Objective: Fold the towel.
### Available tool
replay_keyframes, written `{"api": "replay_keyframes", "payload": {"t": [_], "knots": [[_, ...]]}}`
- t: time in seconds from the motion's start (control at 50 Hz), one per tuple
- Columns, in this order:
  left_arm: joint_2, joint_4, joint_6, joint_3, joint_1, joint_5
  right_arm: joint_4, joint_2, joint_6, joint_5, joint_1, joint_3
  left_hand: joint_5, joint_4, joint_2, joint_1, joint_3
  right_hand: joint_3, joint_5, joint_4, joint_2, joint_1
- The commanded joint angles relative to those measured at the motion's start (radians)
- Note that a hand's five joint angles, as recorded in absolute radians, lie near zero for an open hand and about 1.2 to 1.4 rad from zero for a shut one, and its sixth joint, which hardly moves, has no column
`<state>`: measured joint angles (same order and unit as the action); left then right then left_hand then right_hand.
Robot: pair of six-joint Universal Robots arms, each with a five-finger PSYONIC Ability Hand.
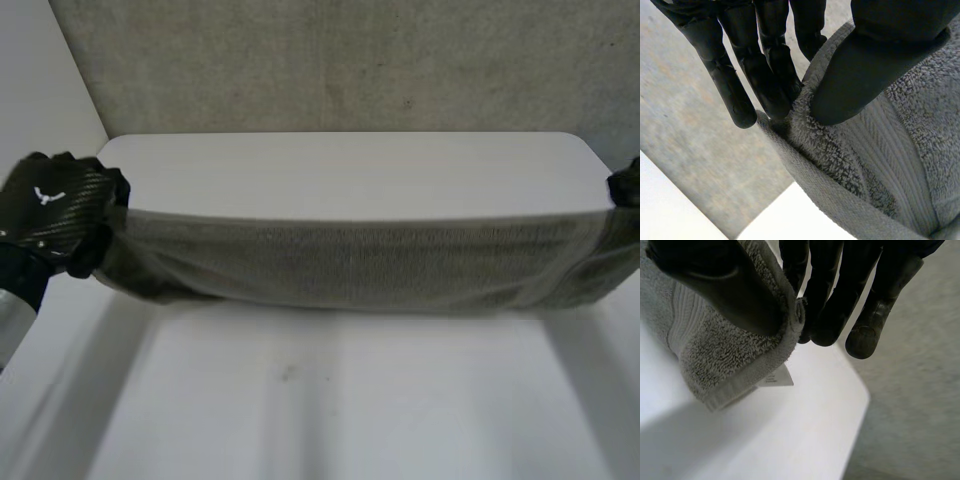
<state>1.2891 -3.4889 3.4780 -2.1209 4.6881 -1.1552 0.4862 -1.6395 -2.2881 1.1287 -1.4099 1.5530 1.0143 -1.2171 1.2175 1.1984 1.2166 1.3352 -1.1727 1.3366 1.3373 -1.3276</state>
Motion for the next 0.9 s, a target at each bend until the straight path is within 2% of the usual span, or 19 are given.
{"api": "replay_keyframes", "payload": {"t": [0.02,0.06,0.08,0.12,0.18,0.22,0.24,0.28,0.3,0.34,0.4,0.44,0.46,0.5,0.62,0.72,0.84,0.88,0.9], "knots": [[0.292,-0.028,0.001,0.099,-0.052,-0.008,0.009,0.231,0.088,0.069,-0.070,-0.033,0.207,-0.179,0.179,0.198,0.180,0.061,-0.049,0.060,0.059,-0.069],[0.450,-0.022,0.007,0.224,-0.094,-0.018,0.011,0.341,0.116,0.150,-0.136,-0.127,0.207,-0.179,0.179,0.198,0.180,0.061,-0.049,0.060,0.059,-0.069],[0.450,-0.022,0.007,0.225,-0.094,-0.018,0.011,0.342,0.116,0.151,-0.136,-0.128,0.207,-0.179,0.179,0.198,0.180,0.061,-0.049,0.060,0.059,-0.069],[0.509,-0.016,0.007,0.302,-0.106,-0.020,0.012,0.443,0.111,0.228,-0.217,-0.274,0.207,-0.179,0.179,0.198,0.180,0.061,-0.049,0.060,0.059,-0.069],[0.575,0.004,0.004,0.458,-0.114,-0.029,0.011,0.481,0.105,0.252,-0.247,-0.366,0.207,-0.179,0.179,0.198,0.180,0.061,-0.049,0.060,0.059,-0.069],[0.584,0.002,-0.007,0.626,-0.117,-0.052,-0.014,0.532,0.053,0.270,-0.280,-0.576,0.207,-0.179,0.179,0.198,0.180,0.061,-0.049,0.060,0.059,-0.069],[0.584,0.002,-0.007,0.627,-0.117,-0.052,-0.014,0.532,0.053,0.270,-0.281,-0.577,0.207,-0.179,0.179,0.198,0.180,0.061,-0.049,0.060,0.059,-0.069],[0.578,-0.001,-0.049,0.808,-0.129,-0.105,-0.110,0.550,-0.090,0.267,-0.300,-0.790,0.207,-0.179,0.179,0.198,0.180,0.061,-0.049,0.060,0.059,-0.069],[0.578,-0.001,-0.050,0.809,-0.129,-0.106,-0.110,0.550,-0.091,0.267,-0.301,-0.791,0.207,-0.179,0.179,0.198,0.180,0.061,-0.049,0.060,0.059,-0.069],[0.564,-0.010,-0.155,0.982,-0.144,-0.185,-0.280,0.532,-0.279,0.276,-0.310,-0.933,0.207,-0.179,0.179,0.198,0.180,0.061,-0.049,0.060,0.059,-0.069],[0.555,-0.016,-0.223,1.062,-0.141,-0.225,-0.363,0.511,-0.363,0.276,-0.305,-0.950,0.207,-0.179,0.179,0.198,0.180,0.061,-0.049,0.060,0.059,-0.069],[0.553,-0.015,-0.357,1.180,-0.131,-0.288,-0.484,0.451,-0.489,0.276,-0.304,-0.947,0.207,-0.179,0.179,0.198,0.180,0.061,-0.049,0.060,0.059,-0.069],[0.553,-0.015,-0.358,1.181,-0.131,-0.288,-0.485,0.451,-0.490,0.276,-0.304,-0.947,0.207,-0.179,0.179,0.198,0.180,0.061,-0.049,0.060,0.059,-0.069],[0.561,-0.012,-0.453,1.233,-0.123,-0.305,-0.471,0.437,-0.504,0.267,-0.302,-0.932,0.207,-0.179,0.179,0.198,0.180,0.061,-0.049,0.060,0.059,-0.069],[0.578,0.004,-0.488,1.202,-0.106,-0.302,-0.367,0.446,-0.468,0.240,-0.310,-0.884,0.207,-0.179,0.179,0.198,0.180,0.061,-0.049,0.060,0.059,-0.069],[0.585,0.008,-0.496,1.050,-0.080,-0.298,-0.330,0.461,-0.403,0.160,-0.313,-0.692,0.207,-0.179,0.179,0.198,0.180,0.061,-0.049,0.060,0.059,-0.069],[0.602,-0.059,-0.488,0.754,-0.069,-0.238,-0.360,0.478,-0.344,0.103,-0.316,-0.492,0.207,-0.179,0.179,0.198,0.180,0.061,-0.049,0.060,0.059,-0.069],[0.636,-0.155,-0.485,0.597,-0.060,-0.186,-0.403,0.504,-0.301,0.080,-0.319,-0.351,0.207,-0.179,0.179,0.198,0.180,0.061,-0.049,0.060,0.059,-0.069],[0.636,-0.156,-0.485,0.596,-0.060,-0.186,-0.403,0.504,-0.301,0.080,-0.319,-0.350,0.207,-0.179,0.179,0.198,0.180,0.061,-0.049,0.060,0.059,-0.069]]}}
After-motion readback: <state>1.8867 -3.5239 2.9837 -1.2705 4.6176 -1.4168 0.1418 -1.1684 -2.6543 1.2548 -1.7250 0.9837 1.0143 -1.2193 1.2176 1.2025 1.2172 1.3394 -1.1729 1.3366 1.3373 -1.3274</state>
